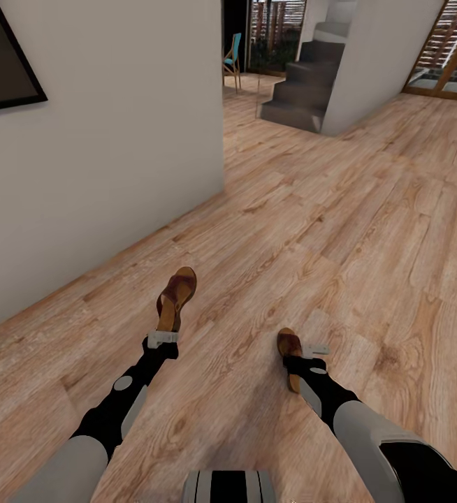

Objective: Pick up the two gym shoes and the two sandals from the corridor floor and place them onto the hallstand (shoe rack) in the corridor, making sure they are on the rack and not on the floor. Arrange them so the two gym shoes are next to each other and the two sandals are next to each other.

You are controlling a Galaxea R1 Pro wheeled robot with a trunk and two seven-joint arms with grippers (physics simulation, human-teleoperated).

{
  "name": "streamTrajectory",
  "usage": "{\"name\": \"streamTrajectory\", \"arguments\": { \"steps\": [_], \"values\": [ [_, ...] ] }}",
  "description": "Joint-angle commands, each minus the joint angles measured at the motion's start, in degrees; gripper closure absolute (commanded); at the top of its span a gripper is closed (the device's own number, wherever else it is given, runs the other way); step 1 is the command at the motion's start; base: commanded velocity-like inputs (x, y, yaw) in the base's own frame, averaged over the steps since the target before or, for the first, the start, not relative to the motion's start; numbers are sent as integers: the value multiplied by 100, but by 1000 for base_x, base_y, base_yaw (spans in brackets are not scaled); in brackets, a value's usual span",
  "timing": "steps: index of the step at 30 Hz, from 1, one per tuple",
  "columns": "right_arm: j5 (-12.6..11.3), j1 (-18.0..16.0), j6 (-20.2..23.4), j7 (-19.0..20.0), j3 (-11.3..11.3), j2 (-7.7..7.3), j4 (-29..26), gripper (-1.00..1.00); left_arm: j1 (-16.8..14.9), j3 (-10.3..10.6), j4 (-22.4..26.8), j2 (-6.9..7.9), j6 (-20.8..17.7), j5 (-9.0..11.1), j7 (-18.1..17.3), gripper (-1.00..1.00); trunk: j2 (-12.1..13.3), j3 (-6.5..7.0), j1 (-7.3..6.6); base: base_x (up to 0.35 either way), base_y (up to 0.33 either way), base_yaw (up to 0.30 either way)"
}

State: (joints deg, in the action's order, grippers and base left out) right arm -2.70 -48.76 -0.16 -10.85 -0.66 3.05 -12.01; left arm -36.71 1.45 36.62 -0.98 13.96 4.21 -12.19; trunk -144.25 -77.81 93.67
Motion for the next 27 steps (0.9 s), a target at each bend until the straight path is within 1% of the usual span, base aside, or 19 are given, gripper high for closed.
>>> {"name": "streamTrajectory", "arguments": {
  "steps": [1,7,10,11,12,14,19,21,24,27],
  "values": [
    [-28,-2,-2,-14,-4,2,-3,-100,-3,5,-2,1,11,28,-20,100,-3,-26,1,0,0,0],
    [-32,-2,-2,-14,-39,2,-3,-100,-3,6,28,1,11,27,-20,100,-11,-179,17,0,0,3],
    [-30,-2,-2,-13,-42,2,-3,-100,-3,5,155,1,9,27,-20,100,-15,-269,24,0,0,45],
    [-29,-2,-2,-13,-40,2,-3,-100,-3,5,420,1,-2,27,-17,100,-16,-299,27,0,0,70],
    [-29,-2,-2,-13,-40,2,-3,-100,-3,5,557,1,-28,27,-18,100,-18,-330,30,0,0,75],
    [-29,-2,-2,-14,-41,2,-3,-100,-3,5,677,1,-73,27,-19,100,-20,-392,35,0,0,77],
    [-29,-2,-2,-14,-40,2,-3,-100,-3,5,1029,1,-204,27,-20,100,-20,-414,35,0,0,46],
    [-29,-2,-2,-14,-40,0,-3,-100,-3,5,1084,1,-216,27,-20,100,-20,-416,35,0,0,14],
    [-29,-2,-2,-14,-42,0,-3,-100,-3,5,1149,-12,-229,30,-20,100,-24,-484,42,0,0,6],
    [-31,-2,-2,-14,-47,-4,-3,-100,-3,5,1172,-83,-234,28,-18,100,-28,-552,50,0,0,2]
  ]
}}
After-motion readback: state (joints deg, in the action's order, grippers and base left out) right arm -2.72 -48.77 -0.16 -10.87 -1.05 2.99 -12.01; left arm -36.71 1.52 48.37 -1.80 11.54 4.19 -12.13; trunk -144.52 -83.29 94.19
